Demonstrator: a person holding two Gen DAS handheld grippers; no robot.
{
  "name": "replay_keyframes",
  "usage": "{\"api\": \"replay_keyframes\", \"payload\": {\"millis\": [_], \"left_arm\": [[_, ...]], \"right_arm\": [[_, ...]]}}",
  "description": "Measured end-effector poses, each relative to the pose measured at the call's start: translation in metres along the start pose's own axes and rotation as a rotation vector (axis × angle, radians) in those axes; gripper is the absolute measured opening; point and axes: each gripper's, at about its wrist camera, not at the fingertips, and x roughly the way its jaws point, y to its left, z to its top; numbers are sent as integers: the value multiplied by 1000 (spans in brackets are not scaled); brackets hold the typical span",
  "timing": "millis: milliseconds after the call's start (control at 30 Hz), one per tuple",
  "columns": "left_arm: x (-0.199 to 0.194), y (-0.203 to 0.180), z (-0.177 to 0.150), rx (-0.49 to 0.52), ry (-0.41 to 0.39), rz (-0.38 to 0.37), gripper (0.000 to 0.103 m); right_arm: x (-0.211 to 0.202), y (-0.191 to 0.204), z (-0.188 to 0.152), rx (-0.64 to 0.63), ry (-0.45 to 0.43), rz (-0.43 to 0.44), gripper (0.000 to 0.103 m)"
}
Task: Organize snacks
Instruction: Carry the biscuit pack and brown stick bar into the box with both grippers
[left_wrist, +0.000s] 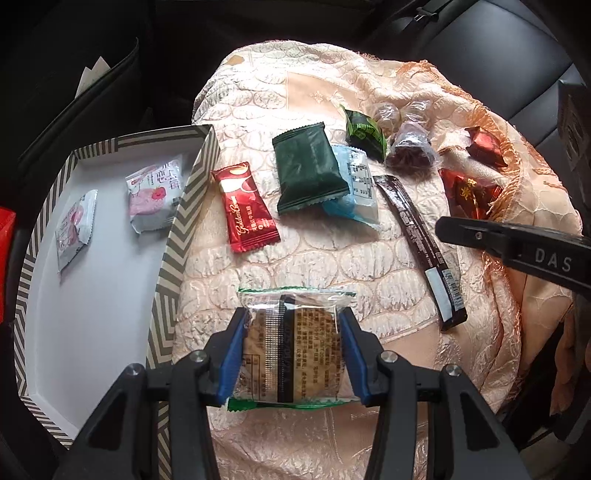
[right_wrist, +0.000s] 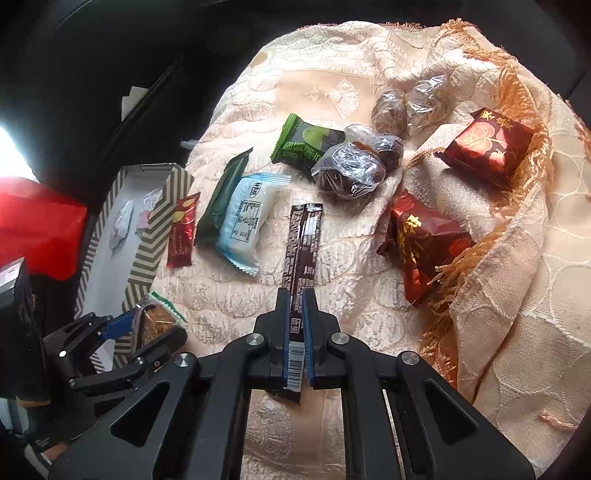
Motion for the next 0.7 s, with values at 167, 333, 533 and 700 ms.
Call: {"api": "replay_keyframes", "payload": {"millis": [167, 333, 533, 700], "left_arm": [[3, 0, 0, -2, 9, -7, 51], [8, -1, -1, 0, 25, -10, 51], [4, 1, 0, -18, 14, -20, 51], [-13, 10, 1, -39, -24, -24, 51]], "right_arm": [[18, 15, 10, -83, 46, -65, 21], [38, 19, 12, -117, 98, -150, 21], [29, 22, -1, -159, 70, -95, 9], [1, 28, -4, -160, 17, -49, 8]]}}
